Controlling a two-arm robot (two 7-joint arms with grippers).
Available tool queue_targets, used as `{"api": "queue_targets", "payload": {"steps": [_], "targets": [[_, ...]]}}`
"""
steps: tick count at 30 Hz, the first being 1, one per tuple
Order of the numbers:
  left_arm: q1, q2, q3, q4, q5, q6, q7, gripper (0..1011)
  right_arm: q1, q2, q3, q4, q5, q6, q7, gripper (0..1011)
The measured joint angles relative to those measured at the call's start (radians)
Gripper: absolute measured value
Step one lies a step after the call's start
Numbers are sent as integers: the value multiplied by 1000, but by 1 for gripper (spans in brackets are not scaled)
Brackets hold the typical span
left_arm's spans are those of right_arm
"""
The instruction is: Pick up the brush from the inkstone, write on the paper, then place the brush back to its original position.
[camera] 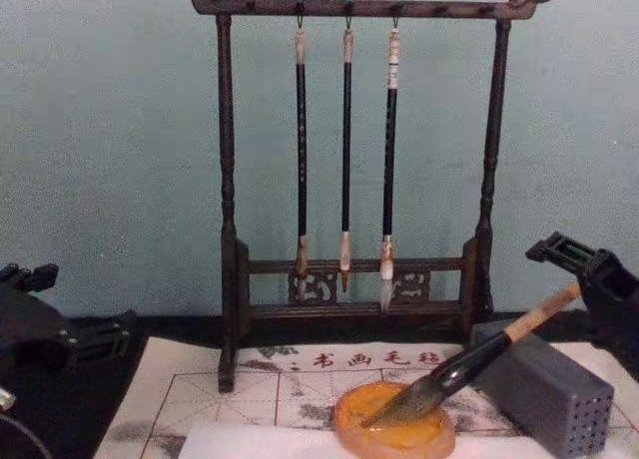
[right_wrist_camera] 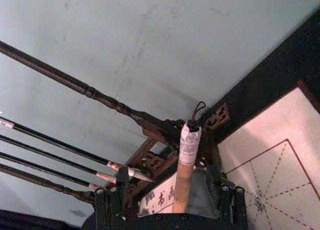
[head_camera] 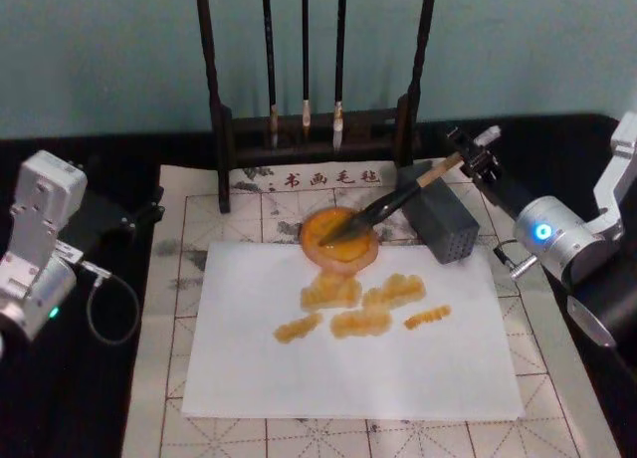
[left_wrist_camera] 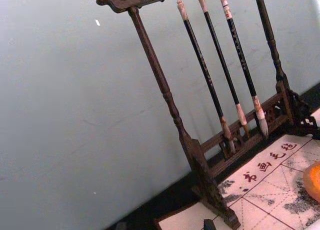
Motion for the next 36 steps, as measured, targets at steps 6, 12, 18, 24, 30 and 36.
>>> {"api": "queue_targets", "payload": {"steps": [6, 12, 18, 24, 30, 36], "targets": [[0, 0, 0, 0, 0, 0, 0, 1001, -21, 24, -8, -29, 6, -13, -1, 1002], [0, 0, 0, 0, 0, 0, 0, 1001, -62, 62, -18, -84, -3, -39, -8, 1002], [0, 0, 0, 0, 0, 0, 0, 1001, -108, 102, -36, -148, -73, -79, -7, 1002], [0, 0, 0, 0, 0, 0, 0, 1001, -138, 129, -60, -201, -184, -123, 5, 1002], [0, 0, 0, 0, 0, 0, 0, 1001, -165, 167, -94, -260, -307, -149, 7, 1002], [0, 0, 0, 0, 0, 0, 0, 1001, -179, 208, -145, -297, -475, -170, -28, 1002]]}}
